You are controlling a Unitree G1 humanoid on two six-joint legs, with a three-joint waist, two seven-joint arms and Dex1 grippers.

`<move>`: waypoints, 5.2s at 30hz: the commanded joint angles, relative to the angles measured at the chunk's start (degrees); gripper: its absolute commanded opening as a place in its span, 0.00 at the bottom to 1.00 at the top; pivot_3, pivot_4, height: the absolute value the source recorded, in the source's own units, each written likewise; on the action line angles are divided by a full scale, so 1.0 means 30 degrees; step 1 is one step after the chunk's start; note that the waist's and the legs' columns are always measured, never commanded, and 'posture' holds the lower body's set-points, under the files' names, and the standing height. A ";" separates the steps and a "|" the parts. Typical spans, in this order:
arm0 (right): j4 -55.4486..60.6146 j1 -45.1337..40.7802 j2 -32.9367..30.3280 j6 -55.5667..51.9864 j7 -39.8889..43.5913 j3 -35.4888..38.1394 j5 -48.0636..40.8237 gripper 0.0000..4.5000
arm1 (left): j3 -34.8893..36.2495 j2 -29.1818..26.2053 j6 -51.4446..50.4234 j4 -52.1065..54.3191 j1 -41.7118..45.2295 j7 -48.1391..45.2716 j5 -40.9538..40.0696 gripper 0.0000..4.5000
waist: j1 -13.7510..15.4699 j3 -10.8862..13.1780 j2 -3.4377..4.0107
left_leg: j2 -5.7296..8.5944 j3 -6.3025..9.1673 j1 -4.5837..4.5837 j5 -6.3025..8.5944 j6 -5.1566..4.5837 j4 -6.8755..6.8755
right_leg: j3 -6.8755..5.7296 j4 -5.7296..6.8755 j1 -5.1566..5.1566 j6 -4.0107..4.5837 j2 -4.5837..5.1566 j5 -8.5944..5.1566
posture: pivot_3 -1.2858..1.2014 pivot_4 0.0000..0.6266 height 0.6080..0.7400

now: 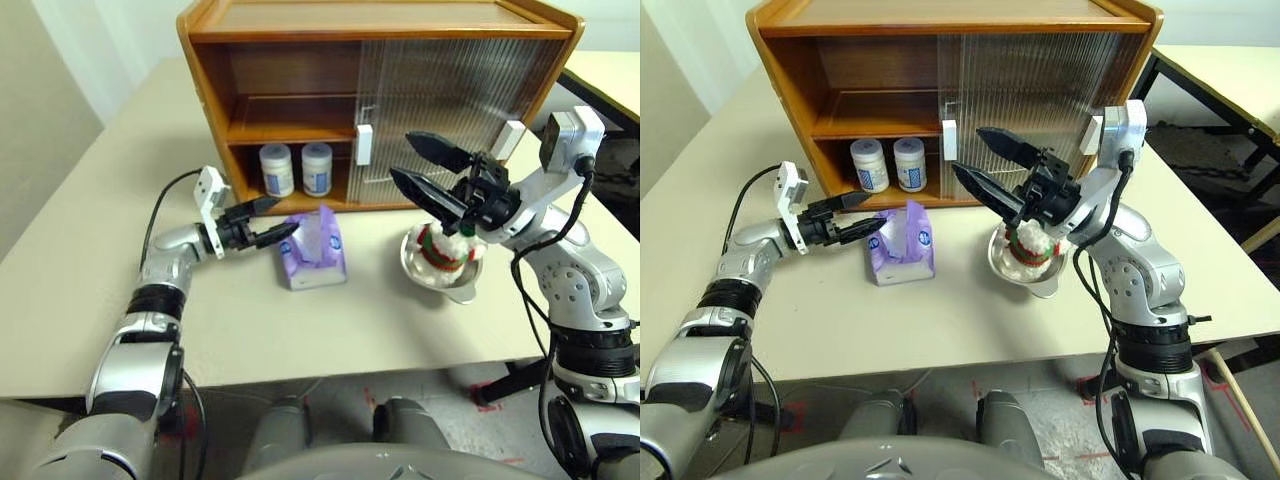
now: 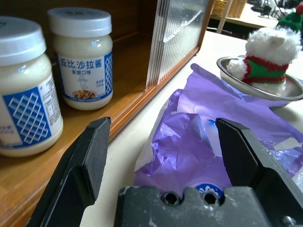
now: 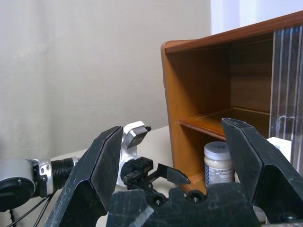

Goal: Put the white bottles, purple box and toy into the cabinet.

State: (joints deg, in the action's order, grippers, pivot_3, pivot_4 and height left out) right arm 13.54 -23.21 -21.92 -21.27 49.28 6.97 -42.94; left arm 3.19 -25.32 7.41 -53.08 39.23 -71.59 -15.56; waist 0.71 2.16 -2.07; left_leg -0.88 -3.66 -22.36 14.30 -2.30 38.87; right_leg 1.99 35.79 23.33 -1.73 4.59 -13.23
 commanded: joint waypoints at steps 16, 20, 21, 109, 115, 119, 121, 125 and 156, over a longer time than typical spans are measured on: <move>0.0999 0.0432 -0.0377 -0.0054 -0.0457 0.0163 -0.0086 1.00 | -0.1218 0.0423 0.4263 -0.4668 0.1116 0.0321 0.3423 0.99 | -0.0475 0.0000 0.0000 | -0.0002 0.0000 -0.0005 0.0001 0.0001 0.0001 | -0.0001 0.0002 0.0000 -0.0024 0.0004 -0.0001 | 0.51 0.00 1.00; 0.1031 0.0472 -0.0403 -0.0022 -0.0503 0.0180 -0.0099 1.00 | -0.1020 0.0383 0.4268 -0.4867 0.1213 0.0630 0.3422 0.99 | -0.0482 0.0000 0.0000 | -0.0002 -0.0001 -0.0003 0.0003 0.0003 0.0001 | -0.0001 0.0003 0.0000 -0.0041 0.0005 -0.0006 | 0.51 0.00 1.00; 0.1025 0.0476 -0.0403 -0.0012 -0.0505 0.0179 -0.0097 1.00 | -0.0930 0.0341 0.4261 -0.4868 0.1233 0.0723 0.3360 0.96 | -0.0483 0.0000 0.0000 | -0.0002 -0.0001 -0.0003 0.0003 0.0003 0.0001 | -0.0001 0.0003 0.0001 -0.0044 0.0005 -0.0006 | 0.51 0.00 1.00; 0.0474 0.0627 0.0337 0.0234 -0.0123 -0.0232 0.0223 1.00 | 0.4573 0.9434 -1.1045 1.4776 0.3562 3.1029 0.0415 0.01 | -0.0333 0.0031 -0.0044 | 0.0054 0.0013 -0.0003 0.0009 0.0016 -0.0005 | 0.0047 -0.0039 -0.0025 -0.0065 -0.0048 0.0017 | 0.52 0.00 1.00; 0.0451 0.0523 0.0306 0.0203 -0.0121 -0.0197 0.0209 1.00 | 0.4940 1.0292 -0.9007 1.2105 0.4708 3.2257 0.0466 0.01 | -0.0347 0.0036 -0.0052 | 0.0061 0.0014 -0.0013 0.0009 0.0016 -0.0007 | 0.0049 -0.0075 -0.0029 -0.0070 -0.0075 0.0021 | 0.52 0.00 1.00; 0.0479 0.0529 0.0289 0.0200 -0.0163 -0.0159 0.0203 1.00 | 0.4848 1.0386 -0.8154 1.1158 0.4937 3.2799 0.0555 0.01 | -0.0370 0.0039 -0.0057 | 0.0054 0.0013 -0.0014 0.0010 0.0018 -0.0008 | 0.0059 -0.0083 -0.0026 -0.0069 -0.0109 0.0021 | 0.52 0.00 1.00; 0.0502 0.0567 0.0272 0.0189 -0.0178 -0.0141 0.0198 1.00 | 0.4835 1.0414 -0.7842 1.0694 0.5121 3.2994 0.0535 0.01 | -0.0358 0.0039 -0.0057 | 0.0051 0.0014 -0.0014 0.0014 0.0024 -0.0008 | 0.0064 -0.0084 -0.0026 -0.0068 -0.0122 0.0022 | 0.52 0.00 1.00; 0.0513 0.0593 0.0281 0.0181 -0.0199 -0.0142 0.0186 1.00 | 0.4530 1.0391 -0.7751 1.0416 0.5272 3.2711 0.0404 0.15 | -0.0361 0.0039 -0.0057 | 0.0051 0.0012 -0.0014 0.0015 0.0026 -0.0008 | 0.0076 -0.0086 -0.0027 -0.0069 -0.0131 0.0022 | 0.52 0.00 1.00; -0.0023 0.0284 0.0376 0.0351 0.0228 -0.0385 0.0290 1.00 | -0.1084 0.7500 -1.1647 1.8229 0.0403 2.4943 0.1636 0.70 | -0.0366 0.0037 -0.0054 | 0.0026 0.0007 -0.0001 0.0011 0.0020 -0.0012 | 0.0127 -0.0077 -0.0018 -0.0049 -0.0184 0.0029 | 0.53 0.00 1.00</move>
State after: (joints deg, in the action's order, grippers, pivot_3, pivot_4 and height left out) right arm 13.41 -22.01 -20.83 -21.06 49.65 6.20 -42.55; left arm 1.12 -2.57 -26.23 0.20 41.19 3.99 -11.99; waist -0.38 2.27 -2.23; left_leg -0.80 -3.63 -22.36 14.34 -2.24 38.84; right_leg 2.38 35.56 23.28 -1.88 4.03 -13.14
